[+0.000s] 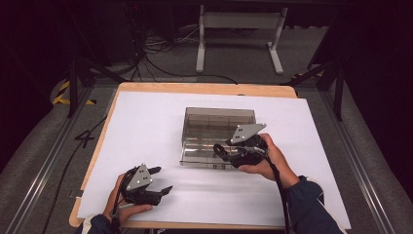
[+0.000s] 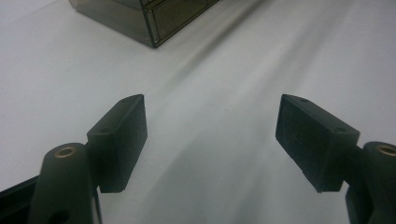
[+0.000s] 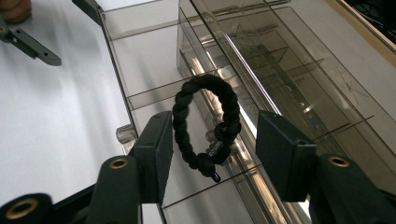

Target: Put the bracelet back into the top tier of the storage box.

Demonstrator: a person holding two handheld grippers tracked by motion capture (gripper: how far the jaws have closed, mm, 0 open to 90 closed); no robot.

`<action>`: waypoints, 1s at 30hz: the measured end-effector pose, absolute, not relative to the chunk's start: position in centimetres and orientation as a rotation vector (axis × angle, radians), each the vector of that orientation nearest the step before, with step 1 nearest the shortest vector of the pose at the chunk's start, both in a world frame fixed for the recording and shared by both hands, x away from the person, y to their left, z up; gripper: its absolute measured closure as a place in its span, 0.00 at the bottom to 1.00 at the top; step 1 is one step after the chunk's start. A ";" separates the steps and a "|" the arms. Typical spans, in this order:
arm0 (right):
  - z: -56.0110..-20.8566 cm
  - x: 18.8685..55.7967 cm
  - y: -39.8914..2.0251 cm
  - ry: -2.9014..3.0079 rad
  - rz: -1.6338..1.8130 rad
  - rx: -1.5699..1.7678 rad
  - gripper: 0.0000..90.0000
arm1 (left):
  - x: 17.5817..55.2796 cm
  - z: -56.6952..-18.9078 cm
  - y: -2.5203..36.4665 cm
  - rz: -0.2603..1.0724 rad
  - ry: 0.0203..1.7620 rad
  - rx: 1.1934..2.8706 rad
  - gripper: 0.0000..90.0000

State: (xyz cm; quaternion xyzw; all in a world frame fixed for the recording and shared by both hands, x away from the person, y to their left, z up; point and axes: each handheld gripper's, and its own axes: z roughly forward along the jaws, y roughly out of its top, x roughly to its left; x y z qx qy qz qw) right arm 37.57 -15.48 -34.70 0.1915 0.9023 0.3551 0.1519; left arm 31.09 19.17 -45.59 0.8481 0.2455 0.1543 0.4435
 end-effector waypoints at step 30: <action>-33.4 38.9 -21.7 2.341 1.120 0.716 0.94 | 30.2 -44.6 16.8 0.369 0.503 2.087 0.86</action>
